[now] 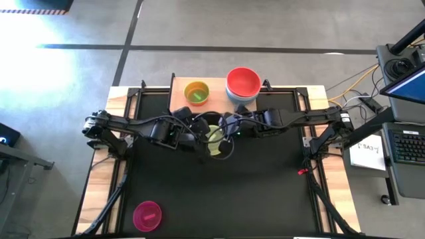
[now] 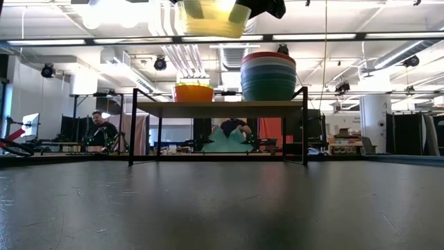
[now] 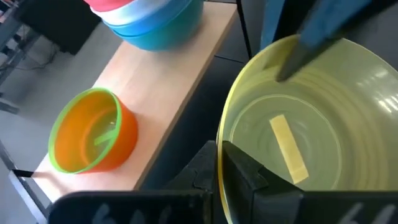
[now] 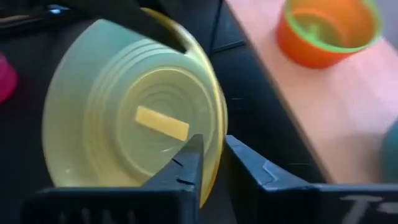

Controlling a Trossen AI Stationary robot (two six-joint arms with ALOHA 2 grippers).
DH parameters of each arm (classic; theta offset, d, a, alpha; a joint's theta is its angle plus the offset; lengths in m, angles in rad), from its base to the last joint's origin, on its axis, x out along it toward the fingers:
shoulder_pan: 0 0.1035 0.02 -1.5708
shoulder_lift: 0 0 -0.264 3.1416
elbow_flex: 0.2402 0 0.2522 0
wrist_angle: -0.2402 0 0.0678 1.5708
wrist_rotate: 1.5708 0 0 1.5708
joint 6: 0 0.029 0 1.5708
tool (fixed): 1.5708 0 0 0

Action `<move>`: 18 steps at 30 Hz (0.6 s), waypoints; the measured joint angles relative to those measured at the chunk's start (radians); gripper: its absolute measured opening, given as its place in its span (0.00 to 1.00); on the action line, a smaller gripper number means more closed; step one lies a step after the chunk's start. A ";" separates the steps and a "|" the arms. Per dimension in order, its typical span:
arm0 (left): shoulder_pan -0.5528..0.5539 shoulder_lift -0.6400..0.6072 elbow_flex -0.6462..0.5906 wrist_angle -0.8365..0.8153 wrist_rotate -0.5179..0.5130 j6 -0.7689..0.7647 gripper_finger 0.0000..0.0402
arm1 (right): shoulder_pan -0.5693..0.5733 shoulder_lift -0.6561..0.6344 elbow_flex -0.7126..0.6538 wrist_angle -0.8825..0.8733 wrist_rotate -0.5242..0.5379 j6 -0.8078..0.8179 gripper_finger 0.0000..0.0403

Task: Place and stack bowls onto a shelf
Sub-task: Stack the yellow bowl on top of the green bowl on the shelf

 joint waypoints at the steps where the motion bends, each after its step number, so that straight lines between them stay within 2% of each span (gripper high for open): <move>1: 0.000 0.000 0.000 0.000 0.005 0.000 0.00 | 0.000 0.000 0.000 0.002 -0.017 -0.002 0.13; 6: 0.010 0.000 0.000 0.005 0.063 0.008 0.00 | 0.000 -0.007 0.000 0.018 -0.118 -0.015 0.29; 12: 0.057 0.000 0.000 0.001 0.137 0.011 0.00 | -0.015 -0.056 0.000 0.014 -0.128 -0.049 0.47; 18: 0.137 -0.002 0.000 -0.008 0.164 0.076 0.00 | -0.048 -0.133 0.000 0.010 -0.117 -0.044 0.55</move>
